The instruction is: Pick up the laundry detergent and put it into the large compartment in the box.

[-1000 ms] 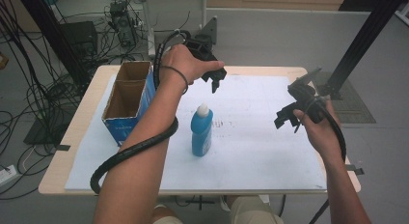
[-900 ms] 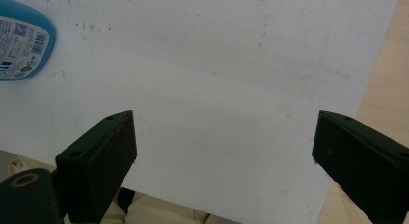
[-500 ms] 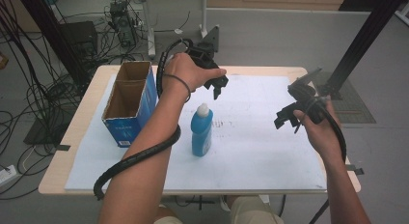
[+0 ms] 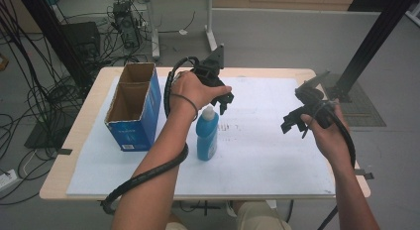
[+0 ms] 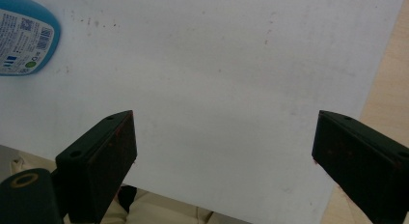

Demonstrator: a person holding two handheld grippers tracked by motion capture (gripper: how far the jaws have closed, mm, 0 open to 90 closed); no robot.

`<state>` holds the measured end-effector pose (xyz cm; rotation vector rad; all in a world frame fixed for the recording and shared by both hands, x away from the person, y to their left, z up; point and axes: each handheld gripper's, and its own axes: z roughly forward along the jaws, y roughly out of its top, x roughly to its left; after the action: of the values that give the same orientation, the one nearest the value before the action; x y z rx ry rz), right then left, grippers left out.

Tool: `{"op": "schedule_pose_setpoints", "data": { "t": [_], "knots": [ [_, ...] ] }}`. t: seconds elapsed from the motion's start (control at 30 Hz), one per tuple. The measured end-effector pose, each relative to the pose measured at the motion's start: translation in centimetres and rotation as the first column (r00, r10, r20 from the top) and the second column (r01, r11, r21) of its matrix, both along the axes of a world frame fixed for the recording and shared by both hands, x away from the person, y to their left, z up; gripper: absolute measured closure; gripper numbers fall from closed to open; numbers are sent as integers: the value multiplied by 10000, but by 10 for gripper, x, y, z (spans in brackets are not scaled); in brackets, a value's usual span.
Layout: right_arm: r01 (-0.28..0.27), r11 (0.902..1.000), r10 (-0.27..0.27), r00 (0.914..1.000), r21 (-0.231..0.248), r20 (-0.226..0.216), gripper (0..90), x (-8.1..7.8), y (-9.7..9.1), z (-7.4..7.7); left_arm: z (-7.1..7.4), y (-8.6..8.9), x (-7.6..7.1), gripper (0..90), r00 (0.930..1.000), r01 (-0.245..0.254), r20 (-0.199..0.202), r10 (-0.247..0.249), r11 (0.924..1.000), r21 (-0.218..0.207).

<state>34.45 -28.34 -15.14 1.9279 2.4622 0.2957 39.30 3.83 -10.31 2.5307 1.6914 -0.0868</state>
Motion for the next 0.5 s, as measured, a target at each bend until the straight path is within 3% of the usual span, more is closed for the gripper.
{"op": "schedule_pose_setpoints", "data": {
  "t": [0.5],
  "knots": [
    [-2, 10000, 2, 10000, -11, -88, 83, 0, 1, -5, -29, -6, -4, 49, 9999, 103, -97, -102, 9999, 78]
  ]
}}
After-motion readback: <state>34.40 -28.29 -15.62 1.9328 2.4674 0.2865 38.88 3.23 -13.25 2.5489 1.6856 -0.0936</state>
